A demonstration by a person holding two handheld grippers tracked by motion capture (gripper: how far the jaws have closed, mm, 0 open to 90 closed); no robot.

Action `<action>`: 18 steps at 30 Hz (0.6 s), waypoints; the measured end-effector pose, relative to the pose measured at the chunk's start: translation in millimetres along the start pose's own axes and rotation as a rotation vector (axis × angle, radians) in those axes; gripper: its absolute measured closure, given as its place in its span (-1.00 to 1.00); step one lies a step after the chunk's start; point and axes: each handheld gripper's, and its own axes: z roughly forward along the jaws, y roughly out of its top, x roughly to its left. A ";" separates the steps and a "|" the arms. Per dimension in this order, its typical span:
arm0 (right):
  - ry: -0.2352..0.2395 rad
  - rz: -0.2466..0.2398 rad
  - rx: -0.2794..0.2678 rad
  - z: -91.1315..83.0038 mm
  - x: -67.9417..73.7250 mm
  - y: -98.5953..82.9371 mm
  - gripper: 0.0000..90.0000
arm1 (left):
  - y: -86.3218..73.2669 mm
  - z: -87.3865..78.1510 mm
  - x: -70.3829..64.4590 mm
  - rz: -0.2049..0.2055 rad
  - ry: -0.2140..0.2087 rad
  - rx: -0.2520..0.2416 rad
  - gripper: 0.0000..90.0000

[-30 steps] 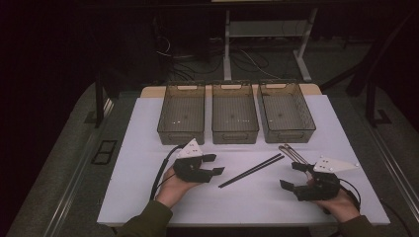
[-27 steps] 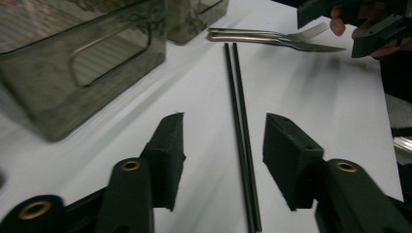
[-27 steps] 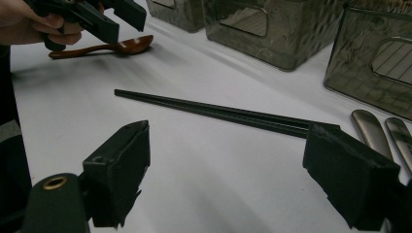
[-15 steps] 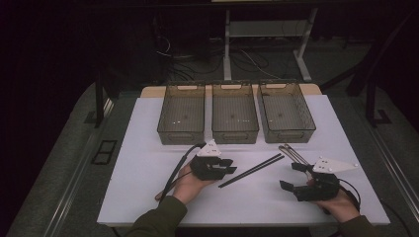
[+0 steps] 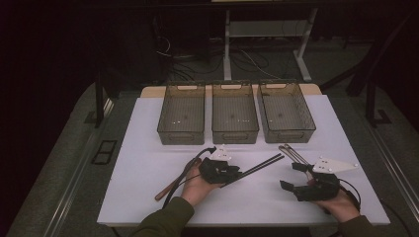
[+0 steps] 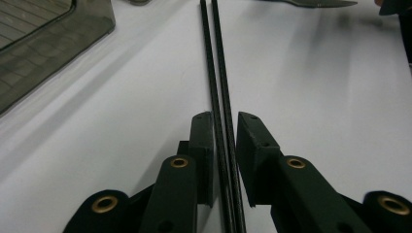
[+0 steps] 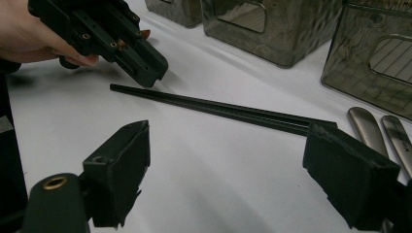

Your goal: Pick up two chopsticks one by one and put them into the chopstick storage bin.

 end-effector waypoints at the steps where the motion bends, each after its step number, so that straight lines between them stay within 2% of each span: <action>1: 0.000 0.000 0.000 0.1 -0.2 -0.1 -0.64 | 0.0 0.4 0.5 0.004 -0.001 0.004 0.72; 3: -0.001 -0.001 -0.001 -0.1 -0.1 0.0 -0.64 | -0.7 2.2 -0.7 -0.003 -0.002 0.010 0.73; 5: -0.001 -0.002 -0.002 -0.4 -0.1 0.0 -0.64 | -0.8 3.3 -0.2 0.008 0.000 0.017 0.74; 10: -0.004 -0.004 -0.002 -0.5 -0.6 0.1 -0.64 | 0.2 7.4 -0.5 -0.011 0.005 0.004 0.75; 18: -0.005 -0.002 -0.006 -1.8 -1.1 0.2 -0.64 | 1.4 13.5 -1.3 -0.008 0.030 0.029 0.79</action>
